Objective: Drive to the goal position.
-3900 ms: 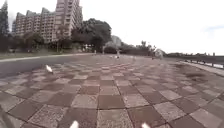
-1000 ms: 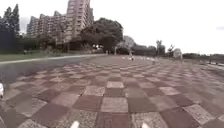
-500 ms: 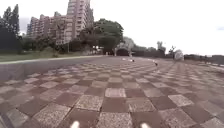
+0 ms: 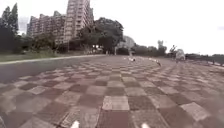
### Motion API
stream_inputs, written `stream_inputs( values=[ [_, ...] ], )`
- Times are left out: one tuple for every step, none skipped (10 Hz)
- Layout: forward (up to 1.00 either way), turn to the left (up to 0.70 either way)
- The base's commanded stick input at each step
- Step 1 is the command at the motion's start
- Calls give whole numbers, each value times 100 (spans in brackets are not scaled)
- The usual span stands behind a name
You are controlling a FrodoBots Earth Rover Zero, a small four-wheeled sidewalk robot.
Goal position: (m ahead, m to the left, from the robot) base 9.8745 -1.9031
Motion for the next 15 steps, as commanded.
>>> stream_inputs(
  values=[
    [70,0],
    [70,0],
    [70,0],
    [70,0],
    [70,0],
    [70,0],
    [70,0],
    [70,0],
    [70,0],
    [70,0],
    [70,0],
    [70,0],
    [70,0],
    [70,0],
    [70,0]
  ],
)
